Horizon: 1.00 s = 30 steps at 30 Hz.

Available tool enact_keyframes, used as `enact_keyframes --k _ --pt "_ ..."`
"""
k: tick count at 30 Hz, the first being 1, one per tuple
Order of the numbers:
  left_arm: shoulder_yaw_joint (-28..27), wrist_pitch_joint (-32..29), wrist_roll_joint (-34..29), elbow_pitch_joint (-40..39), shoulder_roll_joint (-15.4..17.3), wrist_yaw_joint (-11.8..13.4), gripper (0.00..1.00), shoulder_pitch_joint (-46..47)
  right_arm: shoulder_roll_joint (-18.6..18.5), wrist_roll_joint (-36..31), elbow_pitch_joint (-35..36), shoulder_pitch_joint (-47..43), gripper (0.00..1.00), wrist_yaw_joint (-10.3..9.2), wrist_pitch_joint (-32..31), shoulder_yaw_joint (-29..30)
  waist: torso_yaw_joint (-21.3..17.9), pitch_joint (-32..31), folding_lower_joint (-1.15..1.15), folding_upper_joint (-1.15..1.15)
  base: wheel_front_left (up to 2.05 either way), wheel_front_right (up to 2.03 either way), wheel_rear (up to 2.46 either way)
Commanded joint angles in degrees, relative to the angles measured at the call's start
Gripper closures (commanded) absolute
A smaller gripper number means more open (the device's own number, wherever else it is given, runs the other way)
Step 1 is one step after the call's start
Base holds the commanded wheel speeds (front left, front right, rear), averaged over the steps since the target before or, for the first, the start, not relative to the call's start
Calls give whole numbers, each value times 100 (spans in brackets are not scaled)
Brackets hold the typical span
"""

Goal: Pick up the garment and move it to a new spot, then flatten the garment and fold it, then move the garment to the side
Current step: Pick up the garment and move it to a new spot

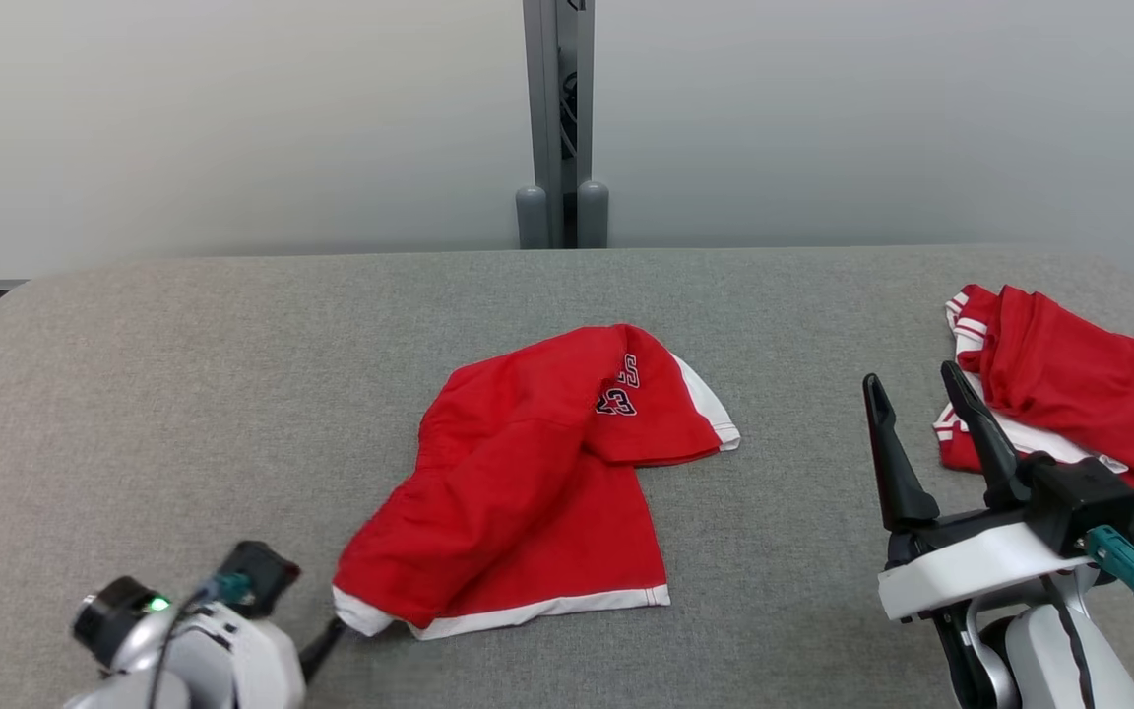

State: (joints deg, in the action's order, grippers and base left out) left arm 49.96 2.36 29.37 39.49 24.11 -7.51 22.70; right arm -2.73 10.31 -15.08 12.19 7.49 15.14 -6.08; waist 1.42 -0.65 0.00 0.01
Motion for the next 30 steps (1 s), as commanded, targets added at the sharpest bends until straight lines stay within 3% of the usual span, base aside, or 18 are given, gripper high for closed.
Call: enact_keyframes --k 1,5,6,10,14,18,21,24,26,30 --pt "37 -65 136 -79 293 9 0 147 -38 23 23 -89 0 1 7 18 12 -2 0 -1 0 0 0" --pt "297 -419 637 -442 1022 11 0 362 -38 28 19 -102 0 1 8 30 59 -29 0 -1 0 0 0" --pt "297 -419 637 -442 1022 11 0 362 -38 28 19 -102 0 1 8 30 59 -29 0 -1 0 0 0" --pt "-9 -143 649 -472 1153 536 0 436 -39 41 14 -101 0 1 8 16 81 -53 0 -1 0 0 0" --pt "-629 742 937 -649 889 1248 0 395 -39 48 14 -116 0 1 8 -25 91 -55 0 -1 0 0 0" --pt "-1413 1246 1366 -1002 498 1533 0 167 -39 36 18 -137 0 1 8 -62 87 -34 0 -1 0 0 0" --pt "-2529 1271 1175 -1703 96 1833 0 -116 -36 27 -4 -160 0 1 7 -86 82 13 0 -1 0 0 0" --pt "-3363 1273 637 -2300 -404 1818 0 -724 -34 74 -131 -201 0 1 8 -235 62 37 0 -1 0 0 0" --pt "-3897 1275 152 -2580 -909 1498 0 -1206 -45 101 -248 -171 0 1 8 -418 35 55 0 -1 0 0 0" --pt "-4392 1276 -490 -2527 -1456 1003 0 -1631 -39 117 -348 -136 0 1 8 -484 29 71 0 -1 0 0 0"
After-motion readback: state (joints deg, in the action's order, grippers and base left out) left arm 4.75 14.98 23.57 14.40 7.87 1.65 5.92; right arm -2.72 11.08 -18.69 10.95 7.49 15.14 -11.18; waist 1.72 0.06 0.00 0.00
